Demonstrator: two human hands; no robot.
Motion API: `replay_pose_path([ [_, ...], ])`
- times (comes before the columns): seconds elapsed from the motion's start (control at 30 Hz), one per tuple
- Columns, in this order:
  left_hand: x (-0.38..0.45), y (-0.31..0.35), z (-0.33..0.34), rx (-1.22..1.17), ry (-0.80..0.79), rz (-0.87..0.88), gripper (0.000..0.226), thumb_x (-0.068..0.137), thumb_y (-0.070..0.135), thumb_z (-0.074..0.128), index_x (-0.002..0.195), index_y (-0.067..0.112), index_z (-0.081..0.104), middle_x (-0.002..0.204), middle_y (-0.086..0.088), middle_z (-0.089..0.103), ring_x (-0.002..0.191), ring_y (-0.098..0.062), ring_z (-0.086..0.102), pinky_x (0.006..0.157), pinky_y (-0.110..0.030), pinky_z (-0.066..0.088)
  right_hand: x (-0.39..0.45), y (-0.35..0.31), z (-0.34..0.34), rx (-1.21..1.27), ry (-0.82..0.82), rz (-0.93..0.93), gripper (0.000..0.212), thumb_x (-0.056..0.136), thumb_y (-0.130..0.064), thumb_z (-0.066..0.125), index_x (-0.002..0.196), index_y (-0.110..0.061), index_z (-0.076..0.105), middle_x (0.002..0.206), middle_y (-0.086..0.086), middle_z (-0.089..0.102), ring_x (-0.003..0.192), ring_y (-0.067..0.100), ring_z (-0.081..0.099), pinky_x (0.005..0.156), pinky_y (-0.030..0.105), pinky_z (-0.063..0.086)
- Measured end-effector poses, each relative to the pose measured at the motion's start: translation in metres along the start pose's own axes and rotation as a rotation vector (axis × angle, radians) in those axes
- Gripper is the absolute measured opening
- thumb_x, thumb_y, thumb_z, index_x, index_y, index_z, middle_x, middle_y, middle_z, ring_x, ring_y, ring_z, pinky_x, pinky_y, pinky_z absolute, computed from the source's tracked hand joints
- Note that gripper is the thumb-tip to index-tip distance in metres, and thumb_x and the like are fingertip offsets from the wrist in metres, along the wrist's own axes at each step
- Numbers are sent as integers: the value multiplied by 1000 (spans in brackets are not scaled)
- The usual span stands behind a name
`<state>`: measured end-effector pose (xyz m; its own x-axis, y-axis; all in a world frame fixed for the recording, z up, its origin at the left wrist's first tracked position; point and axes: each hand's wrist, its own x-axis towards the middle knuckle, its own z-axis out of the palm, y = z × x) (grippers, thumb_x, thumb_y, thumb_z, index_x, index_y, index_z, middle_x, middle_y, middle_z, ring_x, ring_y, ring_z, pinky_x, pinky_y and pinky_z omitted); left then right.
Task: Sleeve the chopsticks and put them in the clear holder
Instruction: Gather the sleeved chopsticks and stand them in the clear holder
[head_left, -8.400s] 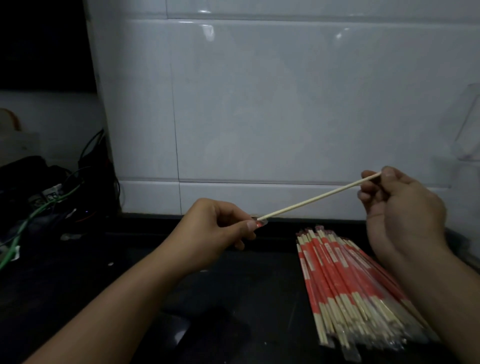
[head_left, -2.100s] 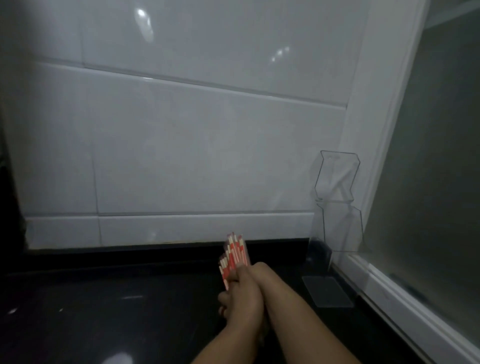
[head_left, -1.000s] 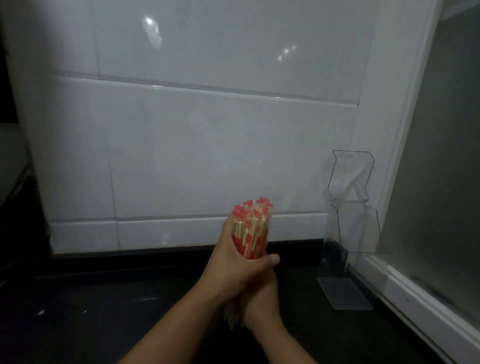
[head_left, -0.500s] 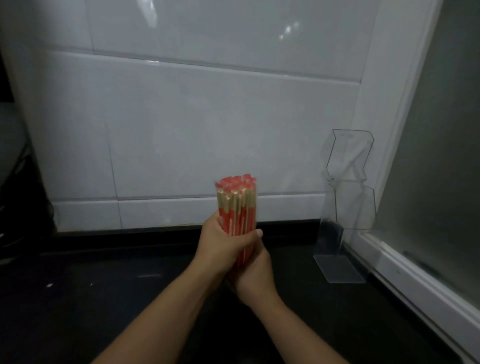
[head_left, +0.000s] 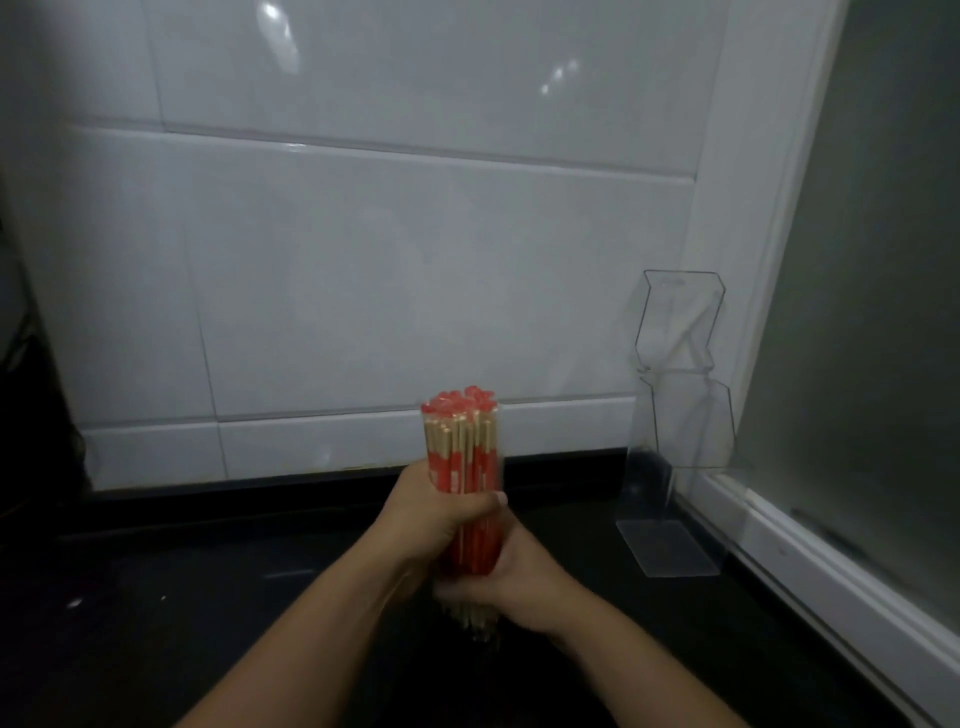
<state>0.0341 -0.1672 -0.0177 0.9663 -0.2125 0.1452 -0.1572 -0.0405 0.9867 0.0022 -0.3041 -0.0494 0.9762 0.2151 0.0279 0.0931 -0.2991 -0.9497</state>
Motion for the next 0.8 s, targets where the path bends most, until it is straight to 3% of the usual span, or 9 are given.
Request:
replay_pose_path([
  [0.07, -1, 0, 0, 22, -16, 25, 29, 74, 8, 82, 100, 16, 72, 92, -5, 76, 94, -24, 72, 90, -43, 56, -10, -14, -24, 19, 42, -32, 116, 57, -49, 90, 151, -30, 25, 143, -6, 49, 128, 11, 51, 105, 34, 44],
  [0.17, -6, 2, 1, 40, -56, 40, 27, 80, 13, 78, 104, 20, 69, 99, 0, 73, 97, -15, 70, 86, -34, 53, -21, -61, -52, -170, 159, -123, 99, 67, -57, 74, 151, -32, 28, 144, -6, 46, 119, 9, 55, 90, 22, 49],
  [0.27, -9, 5, 7, 88, -88, 77, 31, 82, 8, 74, 107, 23, 67, 101, 1, 72, 96, -10, 69, 86, -34, 53, -10, -96, -53, -446, 147, -175, 107, 64, -67, 72, 153, -29, 25, 146, -4, 45, 123, 15, 54, 101, 37, 49],
  [0.33, -11, 6, 9, 85, -75, 81, 29, 82, 6, 74, 106, 21, 67, 100, 1, 72, 96, -11, 70, 88, -36, 54, 2, -107, -46, -504, 156, -239, 100, 66, -60, 80, 148, -25, 34, 141, -2, 49, 121, 15, 54, 103, 39, 49],
  [0.43, -13, 7, 7, 46, -22, 63, 22, 81, 4, 74, 96, 19, 68, 95, -2, 73, 95, -16, 70, 85, -37, 55, 15, -110, -39, -518, 128, -346, 71, 68, -47, 85, 128, -24, 54, 119, -4, 61, 104, 10, 62, 92, 39, 55],
  [0.63, -17, 10, 9, 17, -38, 90, 24, 81, 0, 73, 94, 20, 67, 91, -3, 72, 92, -18, 70, 82, -35, 56, 20, -109, -33, -587, 139, -374, 64, 68, -47, 84, 122, -27, 56, 112, -6, 63, 100, 11, 62, 91, 38, 54],
  [0.8, -17, 8, 15, 20, -70, 109, 27, 78, 9, 79, 100, 18, 67, 90, 0, 73, 90, -11, 71, 81, -32, 55, 18, -111, -32, -675, 216, -413, 30, 71, -34, 81, 90, -21, 61, 82, -4, 67, 77, 13, 65, 73, 39, 56],
])
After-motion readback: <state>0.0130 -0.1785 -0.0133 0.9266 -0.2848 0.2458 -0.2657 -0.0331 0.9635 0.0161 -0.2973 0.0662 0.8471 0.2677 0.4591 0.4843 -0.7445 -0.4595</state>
